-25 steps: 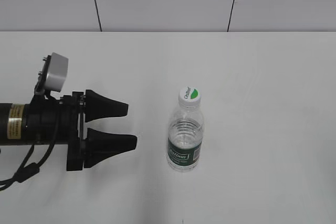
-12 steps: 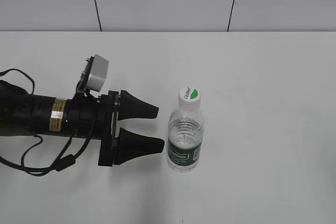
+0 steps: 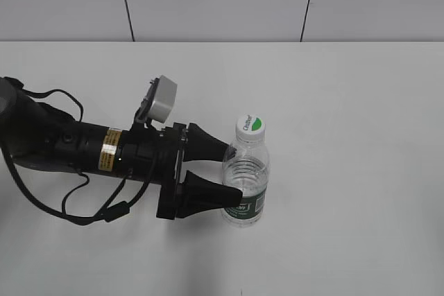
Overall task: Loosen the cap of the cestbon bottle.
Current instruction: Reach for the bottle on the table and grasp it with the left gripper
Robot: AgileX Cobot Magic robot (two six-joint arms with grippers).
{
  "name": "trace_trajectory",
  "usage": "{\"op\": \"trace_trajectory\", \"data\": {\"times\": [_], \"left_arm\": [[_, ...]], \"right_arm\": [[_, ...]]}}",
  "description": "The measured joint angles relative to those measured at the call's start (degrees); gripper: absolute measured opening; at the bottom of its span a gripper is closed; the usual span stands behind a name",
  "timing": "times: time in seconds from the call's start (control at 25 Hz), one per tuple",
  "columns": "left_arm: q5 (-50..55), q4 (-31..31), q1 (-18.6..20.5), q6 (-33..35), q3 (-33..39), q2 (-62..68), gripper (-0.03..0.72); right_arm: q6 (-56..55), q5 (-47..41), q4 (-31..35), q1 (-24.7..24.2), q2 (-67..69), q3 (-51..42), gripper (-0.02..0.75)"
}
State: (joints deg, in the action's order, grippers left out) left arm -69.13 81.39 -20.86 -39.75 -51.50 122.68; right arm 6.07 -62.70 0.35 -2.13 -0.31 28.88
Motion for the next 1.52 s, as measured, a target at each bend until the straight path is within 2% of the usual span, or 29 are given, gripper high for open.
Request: {"op": "trace_trajectory", "data": {"times": [0.72,1.0,1.32,1.52], "left_arm": [[0.09,-1.13,-4.82,-4.21,-4.13,1.77,0.558],[0.19,-1.46,-4.86,-4.22,-4.13,1.83,0.427],[0.52,-2.75,-4.97,-4.25,-4.35,1.83,0.426],[1.7,-3.15,-4.97,-6.49,-9.56,1.83,0.426]], "right_arm": [[0.0,0.0,0.0,0.0,0.0,0.0,0.518],[0.0,0.0,0.0,0.0,0.0,0.0,0.518],[0.0,0.0,0.0,0.0,0.0,0.0,0.518],[0.0,0.0,0.0,0.0,0.0,0.0,0.518]]}}
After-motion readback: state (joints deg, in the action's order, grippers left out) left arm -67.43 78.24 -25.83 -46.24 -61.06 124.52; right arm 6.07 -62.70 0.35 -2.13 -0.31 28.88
